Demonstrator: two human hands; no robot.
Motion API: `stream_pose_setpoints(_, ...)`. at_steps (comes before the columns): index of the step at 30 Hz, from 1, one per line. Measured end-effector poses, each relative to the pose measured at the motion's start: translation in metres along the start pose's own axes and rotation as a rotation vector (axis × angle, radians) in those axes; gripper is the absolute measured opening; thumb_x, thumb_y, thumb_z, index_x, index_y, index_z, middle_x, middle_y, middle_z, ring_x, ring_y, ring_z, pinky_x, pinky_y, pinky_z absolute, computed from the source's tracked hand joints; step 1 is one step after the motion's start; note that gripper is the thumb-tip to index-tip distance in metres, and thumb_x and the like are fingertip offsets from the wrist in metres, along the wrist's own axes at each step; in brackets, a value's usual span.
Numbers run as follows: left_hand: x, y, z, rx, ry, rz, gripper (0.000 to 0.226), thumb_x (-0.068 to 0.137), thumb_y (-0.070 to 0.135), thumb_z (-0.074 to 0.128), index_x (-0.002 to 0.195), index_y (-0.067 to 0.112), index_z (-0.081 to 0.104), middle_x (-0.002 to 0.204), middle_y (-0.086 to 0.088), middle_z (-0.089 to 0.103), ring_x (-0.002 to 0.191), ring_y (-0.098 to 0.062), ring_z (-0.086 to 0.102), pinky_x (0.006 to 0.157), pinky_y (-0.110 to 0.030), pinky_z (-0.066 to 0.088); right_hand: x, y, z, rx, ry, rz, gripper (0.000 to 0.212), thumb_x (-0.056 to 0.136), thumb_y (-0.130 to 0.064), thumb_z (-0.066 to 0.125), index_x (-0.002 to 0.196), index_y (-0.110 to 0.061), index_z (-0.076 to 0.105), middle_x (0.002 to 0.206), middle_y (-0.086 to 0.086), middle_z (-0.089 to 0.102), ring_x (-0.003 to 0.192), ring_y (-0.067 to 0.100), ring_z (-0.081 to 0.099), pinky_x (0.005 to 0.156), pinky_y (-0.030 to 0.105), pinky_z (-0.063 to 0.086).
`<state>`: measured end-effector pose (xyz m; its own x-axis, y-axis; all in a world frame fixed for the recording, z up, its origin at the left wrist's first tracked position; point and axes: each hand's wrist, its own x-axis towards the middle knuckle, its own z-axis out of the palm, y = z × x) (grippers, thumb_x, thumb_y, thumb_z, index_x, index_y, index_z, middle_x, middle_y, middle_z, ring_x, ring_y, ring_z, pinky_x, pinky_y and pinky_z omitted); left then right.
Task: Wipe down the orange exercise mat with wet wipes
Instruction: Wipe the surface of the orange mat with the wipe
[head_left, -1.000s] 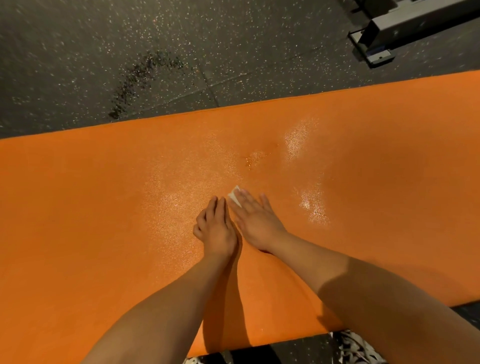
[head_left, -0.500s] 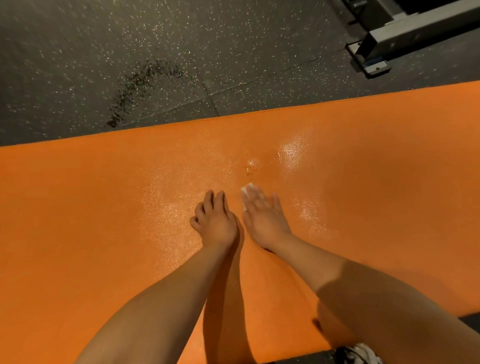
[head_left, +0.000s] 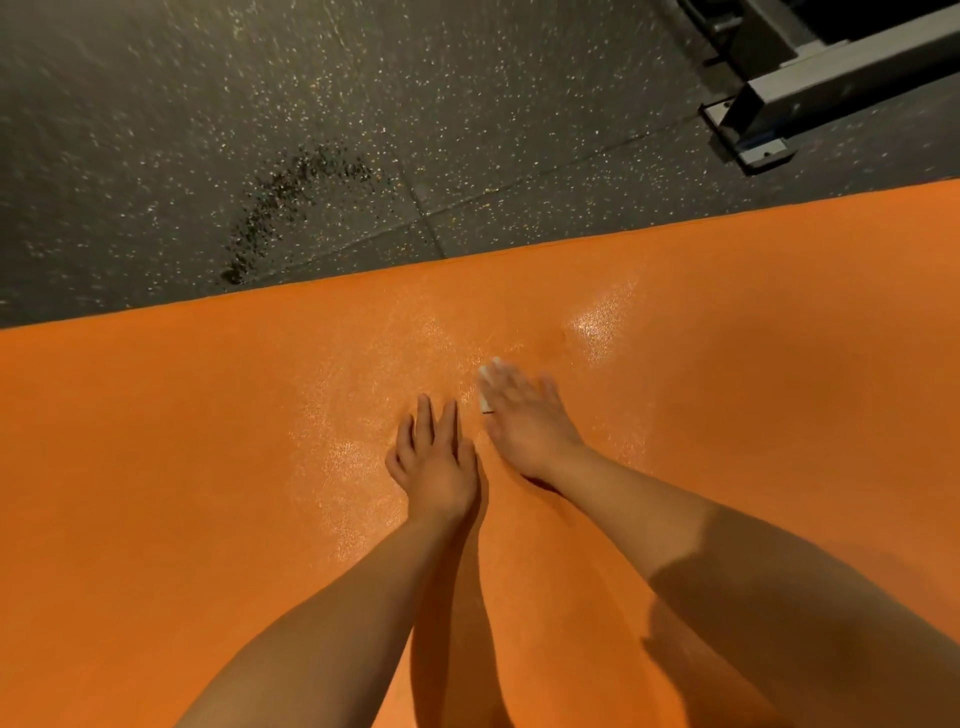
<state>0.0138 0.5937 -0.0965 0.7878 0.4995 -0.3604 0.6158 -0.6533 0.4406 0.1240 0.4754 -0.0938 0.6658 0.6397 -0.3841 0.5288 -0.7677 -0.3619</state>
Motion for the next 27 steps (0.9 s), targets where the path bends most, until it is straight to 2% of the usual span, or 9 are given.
stream_pose_setpoints(4, 0.001, 0.008, 0.001, 0.063, 0.001, -0.046, 0.057, 0.105, 0.04, 0.034, 0.158, 0.043, 0.013, 0.168, 0.009, -0.007, 0.153, -0.017, -0.01, 0.119, -0.046, 0.003, -0.003, 0.022, -0.007, 0.126, 0.101, 0.39, 0.063, 0.108, -0.035, 0.023, 0.162, -0.024, -0.008, 0.167, -0.005, -0.021, 0.151, 0.013, -0.026, 0.122, 0.052, -0.011)
stream_pose_setpoints(6, 0.001, 0.011, 0.002, 0.049, 0.007, -0.048, 0.056, 0.106, 0.038, 0.034, 0.158, 0.043, 0.014, 0.168, 0.009, -0.006, 0.153, -0.017, -0.009, 0.119, -0.048, 0.004, -0.004, 0.003, -0.003, 0.132, 0.053, 0.317, 0.064, 0.108, -0.033, 0.024, 0.161, -0.023, -0.011, 0.166, -0.004, -0.026, 0.15, 0.014, -0.031, 0.121, 0.052, -0.013)
stream_pose_setpoints(9, 0.002, 0.009, 0.0, 0.025, -0.004, -0.044, 0.056, 0.106, 0.037, 0.037, 0.157, 0.045, 0.018, 0.168, 0.01, -0.003, 0.153, -0.017, -0.006, 0.118, -0.047, 0.003, -0.008, -0.024, 0.009, 0.085, -0.064, 0.005, 0.061, 0.109, -0.033, 0.024, 0.162, -0.024, -0.006, 0.167, -0.006, -0.022, 0.15, 0.011, -0.029, 0.123, 0.056, -0.01)
stream_pose_setpoints(11, 0.002, 0.007, -0.004, 0.012, 0.002, -0.043, 0.056, 0.105, 0.037, 0.041, 0.156, 0.045, 0.021, 0.168, 0.01, -0.001, 0.152, -0.017, -0.003, 0.117, -0.047, 0.003, -0.008, -0.024, 0.012, 0.05, -0.073, -0.095, 0.059, 0.11, -0.035, 0.022, 0.163, -0.026, -0.003, 0.168, -0.009, -0.017, 0.151, 0.009, -0.024, 0.122, 0.056, -0.011)
stream_pose_setpoints(13, 0.002, 0.006, -0.005, 0.029, 0.003, -0.032, 0.057, 0.104, 0.038, 0.042, 0.156, 0.045, 0.02, 0.168, 0.009, 0.001, 0.152, -0.019, -0.002, 0.117, -0.049, 0.003, -0.008, -0.011, 0.007, 0.037, 0.0, -0.022, 0.057, 0.11, -0.035, 0.02, 0.162, -0.027, -0.003, 0.168, -0.008, -0.014, 0.152, 0.01, -0.021, 0.123, 0.053, -0.012)
stream_pose_setpoints(16, 0.002, 0.009, -0.005, 0.07, -0.003, -0.031, 0.059, 0.103, 0.037, 0.041, 0.157, 0.043, 0.018, 0.168, 0.008, 0.001, 0.152, -0.022, -0.002, 0.117, -0.051, 0.004, -0.01, 0.012, -0.003, 0.117, 0.098, 0.305, 0.061, 0.109, -0.034, 0.022, 0.162, -0.024, -0.007, 0.168, -0.004, -0.02, 0.152, 0.013, -0.025, 0.122, 0.054, -0.012)
stream_pose_setpoints(18, 0.004, 0.012, -0.006, 0.087, 0.009, -0.028, 0.057, 0.102, 0.035, 0.043, 0.155, 0.042, 0.024, 0.168, 0.003, 0.006, 0.151, -0.026, 0.004, 0.117, -0.051, 0.008, -0.007, 0.012, -0.003, 0.163, 0.124, 0.407, 0.064, 0.108, -0.034, 0.025, 0.161, -0.023, -0.009, 0.167, -0.004, -0.023, 0.151, 0.013, -0.027, 0.121, 0.056, -0.013)
stream_pose_setpoints(24, 0.026, 0.017, -0.009, 0.084, 0.03, 0.038, 0.05, 0.105, 0.029, 0.037, 0.153, 0.038, 0.031, 0.166, 0.0, 0.015, 0.145, -0.031, 0.015, 0.117, -0.048, 0.011, 0.013, -0.024, -0.004, 0.097, -0.021, -0.022, 0.057, 0.11, -0.034, 0.02, 0.163, -0.025, 0.0, 0.169, -0.007, -0.013, 0.152, 0.01, -0.021, 0.123, 0.054, -0.012)
stream_pose_setpoints(27, 0.035, 0.016, -0.011, 0.131, 0.025, 0.057, 0.054, 0.105, 0.034, 0.038, 0.157, 0.037, 0.025, 0.168, 0.002, 0.006, 0.147, -0.03, 0.012, 0.116, -0.048, 0.009, 0.022, 0.006, -0.008, 0.061, 0.06, 0.058, 0.055, 0.111, -0.033, 0.015, 0.162, -0.028, -0.005, 0.167, -0.009, -0.017, 0.153, 0.012, -0.022, 0.123, 0.052, -0.011)
